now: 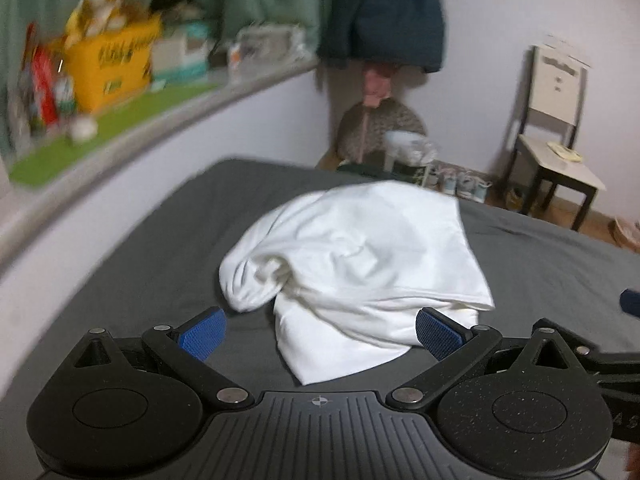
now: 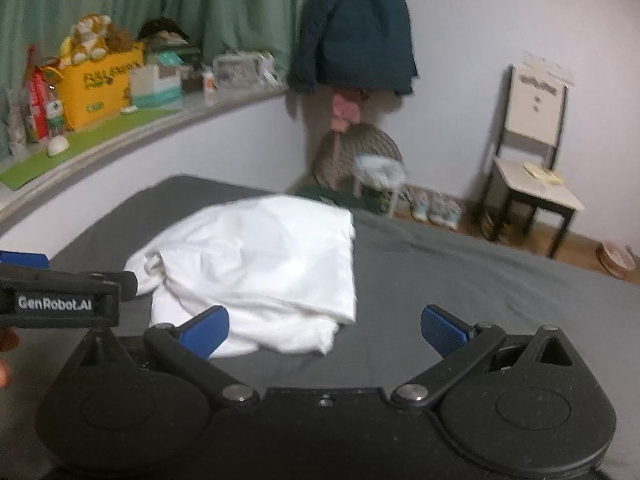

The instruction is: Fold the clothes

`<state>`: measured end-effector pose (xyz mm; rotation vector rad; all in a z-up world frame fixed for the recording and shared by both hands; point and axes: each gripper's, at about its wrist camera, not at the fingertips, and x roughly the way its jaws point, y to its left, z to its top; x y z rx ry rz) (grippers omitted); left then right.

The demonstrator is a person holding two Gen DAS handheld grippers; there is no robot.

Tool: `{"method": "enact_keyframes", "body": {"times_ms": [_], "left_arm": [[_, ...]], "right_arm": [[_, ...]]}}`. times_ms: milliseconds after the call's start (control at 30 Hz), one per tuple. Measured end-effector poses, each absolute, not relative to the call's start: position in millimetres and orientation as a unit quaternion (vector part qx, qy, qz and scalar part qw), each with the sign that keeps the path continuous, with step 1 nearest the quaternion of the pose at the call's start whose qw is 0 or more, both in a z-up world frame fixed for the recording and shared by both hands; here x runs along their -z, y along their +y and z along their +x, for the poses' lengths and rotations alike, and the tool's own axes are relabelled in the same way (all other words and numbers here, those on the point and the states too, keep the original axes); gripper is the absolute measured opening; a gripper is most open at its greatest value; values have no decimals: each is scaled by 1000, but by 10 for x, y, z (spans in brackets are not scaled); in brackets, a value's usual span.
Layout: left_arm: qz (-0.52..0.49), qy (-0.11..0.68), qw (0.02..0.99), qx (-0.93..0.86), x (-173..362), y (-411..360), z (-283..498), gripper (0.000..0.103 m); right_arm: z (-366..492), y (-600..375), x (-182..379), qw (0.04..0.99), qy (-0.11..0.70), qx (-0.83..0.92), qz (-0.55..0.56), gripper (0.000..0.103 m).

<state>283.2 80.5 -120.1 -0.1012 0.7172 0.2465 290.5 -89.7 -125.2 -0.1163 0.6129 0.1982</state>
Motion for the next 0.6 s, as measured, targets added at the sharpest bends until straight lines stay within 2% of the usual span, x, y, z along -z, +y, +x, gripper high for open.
{"method": "enact_keyframes", "body": {"times_ms": [100, 167, 300, 400, 467, 533, 600], "left_arm": [[-63, 347, 923, -156, 1365, 919, 2824, 103], [-71, 346, 918, -180, 1475, 996, 2819, 103], [-89, 342, 913, -203, 1613, 1128, 2810, 103], [-91, 343, 914, -198, 1672, 1156, 2833, 103], [-93, 344, 914, -194, 1712, 1176, 2849, 103], [-94, 345, 914, -191, 1752, 1195, 2864, 103], [-96, 345, 915, -187, 1792, 1214, 2880, 103]], "right_arm": [[3197, -667, 1511, 933, 316, -135, -104, 102], [3366, -445, 1700, 927, 307, -164, -142, 98], [3681, -6, 2063, 911, 279, -220, -209, 78], [3937, 314, 2329, 900, 271, -229, -254, 70], [4102, 431, 2468, 893, 286, -224, -265, 53], [4081, 330, 2362, 904, 279, -220, -238, 3], [4008, 173, 2190, 918, 263, -217, -201, 3]]}}
